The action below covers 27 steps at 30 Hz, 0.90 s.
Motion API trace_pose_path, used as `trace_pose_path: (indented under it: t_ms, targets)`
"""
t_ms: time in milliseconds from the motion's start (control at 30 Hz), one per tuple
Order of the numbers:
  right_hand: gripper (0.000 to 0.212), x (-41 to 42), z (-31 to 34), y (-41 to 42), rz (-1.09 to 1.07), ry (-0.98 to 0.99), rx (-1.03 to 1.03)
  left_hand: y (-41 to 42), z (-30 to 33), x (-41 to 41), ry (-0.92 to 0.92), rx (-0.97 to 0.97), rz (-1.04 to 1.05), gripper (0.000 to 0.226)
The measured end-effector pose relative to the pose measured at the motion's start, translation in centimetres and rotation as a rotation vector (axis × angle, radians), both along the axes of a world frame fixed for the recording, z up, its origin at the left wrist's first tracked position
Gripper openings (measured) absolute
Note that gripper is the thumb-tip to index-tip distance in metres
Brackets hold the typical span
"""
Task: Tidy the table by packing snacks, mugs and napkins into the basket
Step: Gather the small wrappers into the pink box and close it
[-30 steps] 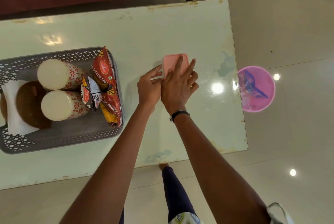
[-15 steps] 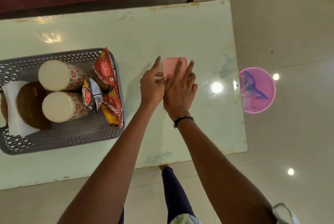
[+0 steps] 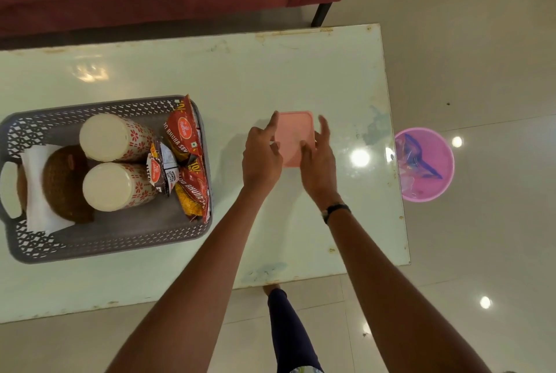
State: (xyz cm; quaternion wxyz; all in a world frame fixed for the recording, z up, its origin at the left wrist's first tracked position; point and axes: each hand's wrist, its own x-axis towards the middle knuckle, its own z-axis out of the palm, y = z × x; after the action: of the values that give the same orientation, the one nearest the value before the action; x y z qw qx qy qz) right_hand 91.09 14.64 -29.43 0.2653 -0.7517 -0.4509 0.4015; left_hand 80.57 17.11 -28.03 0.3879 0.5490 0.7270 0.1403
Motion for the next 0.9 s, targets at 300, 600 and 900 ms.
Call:
trace_pose_path:
  t_ms: [300,600,900]
  targets:
    - [0.033,-0.5,-1.2,-2.1,-0.192,0.262,-0.065,-2.2,0.0,-1.6,0.157,0.025,0.029,0.063]
    - [0.030,-6.7,-1.6,-3.4,-0.196,0.279,-0.145,-9.6,-0.3,-3.9,0.382,0.230,-0.187,0.059]
    - [0.036,-8.5,-1.4,-3.8,-0.167,0.284,-0.172,-10.5,-0.7,-5.6,0.499,0.156,-0.277,0.059]
